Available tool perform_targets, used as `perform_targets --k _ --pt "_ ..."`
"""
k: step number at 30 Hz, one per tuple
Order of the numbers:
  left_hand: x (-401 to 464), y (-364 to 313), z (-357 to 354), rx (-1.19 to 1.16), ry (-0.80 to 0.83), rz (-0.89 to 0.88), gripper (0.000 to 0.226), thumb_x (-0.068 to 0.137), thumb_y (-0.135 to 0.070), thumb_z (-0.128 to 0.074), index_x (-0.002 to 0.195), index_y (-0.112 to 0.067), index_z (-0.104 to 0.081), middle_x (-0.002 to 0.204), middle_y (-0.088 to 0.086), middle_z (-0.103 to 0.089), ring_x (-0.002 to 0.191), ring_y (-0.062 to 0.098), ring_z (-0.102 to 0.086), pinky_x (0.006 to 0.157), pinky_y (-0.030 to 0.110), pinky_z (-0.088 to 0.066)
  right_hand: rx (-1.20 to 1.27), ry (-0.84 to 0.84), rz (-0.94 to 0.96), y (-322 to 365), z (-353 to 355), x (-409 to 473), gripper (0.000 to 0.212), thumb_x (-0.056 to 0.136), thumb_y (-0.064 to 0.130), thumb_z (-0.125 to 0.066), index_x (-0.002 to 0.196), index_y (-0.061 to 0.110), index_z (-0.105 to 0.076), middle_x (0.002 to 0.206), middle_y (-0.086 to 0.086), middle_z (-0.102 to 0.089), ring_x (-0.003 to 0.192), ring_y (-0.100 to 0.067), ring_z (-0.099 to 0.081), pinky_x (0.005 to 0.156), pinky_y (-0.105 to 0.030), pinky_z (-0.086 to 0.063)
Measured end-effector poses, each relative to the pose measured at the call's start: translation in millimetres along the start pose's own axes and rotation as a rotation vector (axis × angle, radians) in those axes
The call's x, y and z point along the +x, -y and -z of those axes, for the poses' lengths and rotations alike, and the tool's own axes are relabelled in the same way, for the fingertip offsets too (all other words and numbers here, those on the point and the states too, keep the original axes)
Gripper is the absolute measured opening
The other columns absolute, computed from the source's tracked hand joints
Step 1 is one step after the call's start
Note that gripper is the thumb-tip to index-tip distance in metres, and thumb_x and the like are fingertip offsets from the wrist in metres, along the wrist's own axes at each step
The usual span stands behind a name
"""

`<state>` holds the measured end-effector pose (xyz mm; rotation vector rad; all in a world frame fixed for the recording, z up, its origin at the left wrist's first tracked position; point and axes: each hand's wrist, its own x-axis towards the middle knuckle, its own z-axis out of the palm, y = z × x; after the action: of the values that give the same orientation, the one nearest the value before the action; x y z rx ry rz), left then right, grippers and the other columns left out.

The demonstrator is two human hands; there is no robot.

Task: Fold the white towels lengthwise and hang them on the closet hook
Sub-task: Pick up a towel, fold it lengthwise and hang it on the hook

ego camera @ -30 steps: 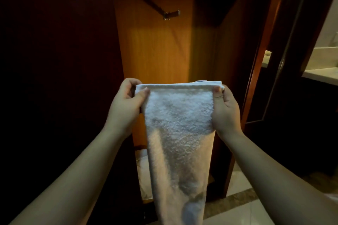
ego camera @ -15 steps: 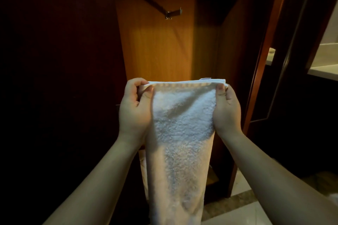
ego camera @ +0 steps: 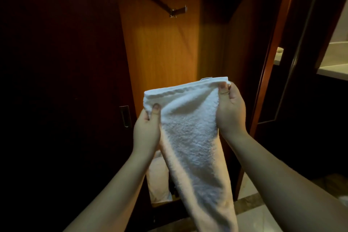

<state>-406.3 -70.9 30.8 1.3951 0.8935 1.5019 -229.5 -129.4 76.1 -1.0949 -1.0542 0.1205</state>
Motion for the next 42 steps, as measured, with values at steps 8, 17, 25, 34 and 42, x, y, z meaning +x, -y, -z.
perform_targets --k 8,17,25,34,42 --pt "6 -21 -1 0.213 -0.042 -0.216 0.019 0.101 -0.048 -0.049 0.093 -0.04 -0.063 0.095 -0.017 -0.07 0.086 -0.008 -0.063 0.066 0.009 -0.045 -0.056 -0.049 -0.037 -6 12 4 0.031 0.106 0.051 -0.038 0.089 0.056 -0.065 0.087 0.025 -0.068 0.077 0.007 -0.062 0.061 -0.006 -0.044" --pt "6 -23 7 0.274 -0.1 -0.303 0.046 0.095 -0.06 -0.05 0.082 -0.016 -0.055 0.075 0.0 -0.063 0.062 0.005 -0.057 0.055 0.02 -0.042 -0.068 -0.053 -0.055 -19 14 6 0.039 0.103 0.058 -0.038 0.099 0.035 -0.069 0.092 0.012 -0.07 0.081 -0.005 -0.065 0.065 -0.017 -0.049" --pt "1 -20 18 0.304 -0.043 -0.3 0.033 0.103 -0.046 -0.039 0.082 -0.025 -0.052 0.074 -0.018 -0.059 0.064 -0.003 -0.055 0.055 0.014 -0.041 -0.047 -0.04 -0.066 -11 13 7 0.038 0.1 0.062 -0.04 0.09 0.039 -0.068 0.079 0.013 -0.067 0.069 0.001 -0.06 0.058 -0.012 -0.045" --pt "-2 -31 31 0.07 0.005 -0.268 0.045 0.081 -0.069 -0.062 0.083 -0.024 -0.059 0.074 -0.019 -0.067 0.066 -0.004 -0.06 0.056 0.013 -0.047 0.001 0.036 -0.129 -12 9 1 0.042 0.097 0.066 -0.043 0.092 0.035 -0.071 0.089 0.001 -0.072 0.081 -0.015 -0.069 0.069 -0.034 -0.055" --pt "14 -39 45 -0.059 0.13 -0.142 0.021 0.093 -0.044 -0.065 0.091 -0.026 -0.076 0.086 0.0 -0.077 0.077 0.012 -0.072 0.063 0.024 -0.056 0.065 0.169 -0.187 -6 9 -11 0.043 0.088 0.075 -0.049 0.1 0.041 -0.072 0.098 0.005 -0.076 0.088 -0.015 -0.073 0.081 -0.048 -0.061"
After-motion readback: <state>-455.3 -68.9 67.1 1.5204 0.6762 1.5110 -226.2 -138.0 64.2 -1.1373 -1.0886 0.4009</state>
